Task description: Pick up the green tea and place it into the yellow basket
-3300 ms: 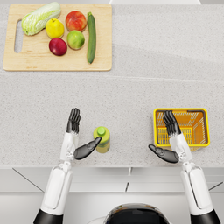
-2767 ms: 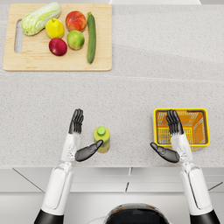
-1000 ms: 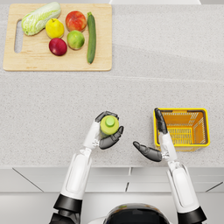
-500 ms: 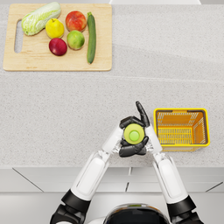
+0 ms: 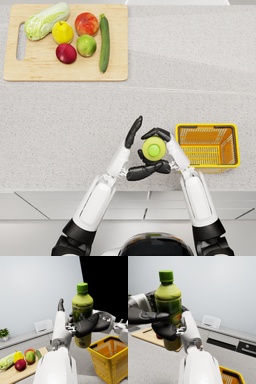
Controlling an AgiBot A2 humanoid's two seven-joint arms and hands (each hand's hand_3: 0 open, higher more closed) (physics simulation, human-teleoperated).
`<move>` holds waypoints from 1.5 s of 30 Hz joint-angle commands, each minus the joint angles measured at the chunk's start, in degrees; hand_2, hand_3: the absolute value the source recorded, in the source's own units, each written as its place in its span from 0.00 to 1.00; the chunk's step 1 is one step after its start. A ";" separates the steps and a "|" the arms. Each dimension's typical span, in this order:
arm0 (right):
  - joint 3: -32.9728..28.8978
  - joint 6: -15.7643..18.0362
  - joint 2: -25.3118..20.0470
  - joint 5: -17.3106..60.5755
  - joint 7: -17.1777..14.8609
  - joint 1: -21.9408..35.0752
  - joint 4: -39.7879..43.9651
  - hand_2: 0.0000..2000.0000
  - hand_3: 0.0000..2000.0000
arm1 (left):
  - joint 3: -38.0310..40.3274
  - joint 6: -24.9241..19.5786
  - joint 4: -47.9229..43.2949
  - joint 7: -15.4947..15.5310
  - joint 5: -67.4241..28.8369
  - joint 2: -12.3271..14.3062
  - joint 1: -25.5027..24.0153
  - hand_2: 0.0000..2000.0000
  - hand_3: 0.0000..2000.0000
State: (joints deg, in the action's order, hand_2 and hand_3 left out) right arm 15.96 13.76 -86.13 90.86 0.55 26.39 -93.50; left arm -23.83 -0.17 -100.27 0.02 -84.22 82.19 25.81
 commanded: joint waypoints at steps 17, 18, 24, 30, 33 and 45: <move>-27.06 -0.35 -0.34 -0.03 -14.87 -4.64 7.15 1.00 1.00 | 27.34 0.17 6.92 -0.02 0.09 -0.54 -1.58 0.00 0.00; -27.26 -0.23 -0.16 -0.03 -16.37 -4.09 8.40 0.32 0.84 | 27.18 0.17 6.75 -0.02 0.09 -0.50 -2.03 0.00 0.00; -21.95 -10.95 -0.04 -0.08 -7.37 -4.20 -2.37 0.00 0.00 | 23.63 0.17 3.27 -0.02 0.09 -0.03 0.05 0.00 0.00; -25.90 -13.38 1.88 -0.07 -1.48 0.98 -5.15 0.00 0.00 | 29.85 0.17 4.47 -0.02 0.08 -1.24 7.55 0.00 0.00; -25.63 -13.62 1.55 -0.08 -0.90 -0.60 -4.38 0.00 0.00 | 32.88 0.17 5.60 -0.02 0.09 -1.14 6.35 0.00 0.00; -26.93 -13.76 1.67 -0.08 -0.56 -0.70 -3.95 0.00 0.00 | 34.04 0.17 6.15 -0.02 0.10 -0.70 4.10 0.00 0.00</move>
State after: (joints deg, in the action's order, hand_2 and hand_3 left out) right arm -10.98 0.00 -84.46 90.78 -0.01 25.69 -97.45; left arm 10.24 0.00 -94.10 0.00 -84.12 81.49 29.90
